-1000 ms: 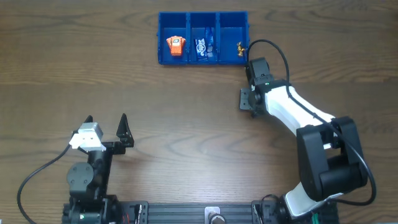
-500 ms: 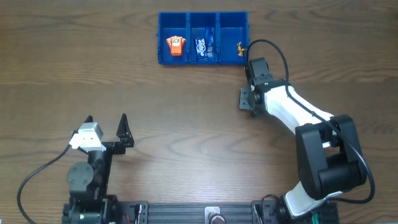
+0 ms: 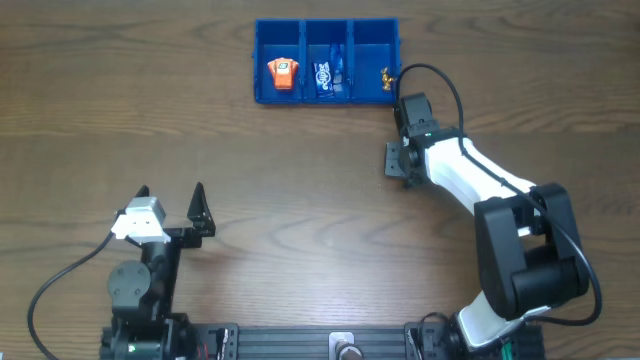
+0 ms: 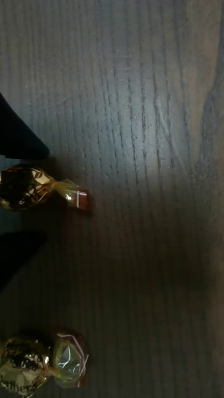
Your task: Sort Candies Into Trays
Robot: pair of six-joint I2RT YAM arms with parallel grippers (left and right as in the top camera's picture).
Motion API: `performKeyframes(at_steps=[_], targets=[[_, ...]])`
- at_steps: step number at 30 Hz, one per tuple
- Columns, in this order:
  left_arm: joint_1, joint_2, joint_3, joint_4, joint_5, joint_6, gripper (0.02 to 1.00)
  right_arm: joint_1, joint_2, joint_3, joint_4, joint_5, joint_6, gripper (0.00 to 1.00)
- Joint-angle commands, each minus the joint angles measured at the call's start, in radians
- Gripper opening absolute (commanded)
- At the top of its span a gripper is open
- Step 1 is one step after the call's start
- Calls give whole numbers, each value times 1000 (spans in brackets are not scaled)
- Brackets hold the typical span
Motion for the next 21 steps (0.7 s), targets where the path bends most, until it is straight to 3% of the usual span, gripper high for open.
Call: performKeyframes(at_steps=[1,11,17,21], targets=[[4,-6,-16,-38,18,14,998,0,17,0,-1,6,9,329],[4,-6,-16,-38,18,14,998,1,17,0,-1,0,10,152],[4,-6,-16,-38,18,14,998,51,-117,5,-19,-20,12,119],[4,-6,-16,-38,18,14,998,84,-252,140,-115,37,-3,119]])
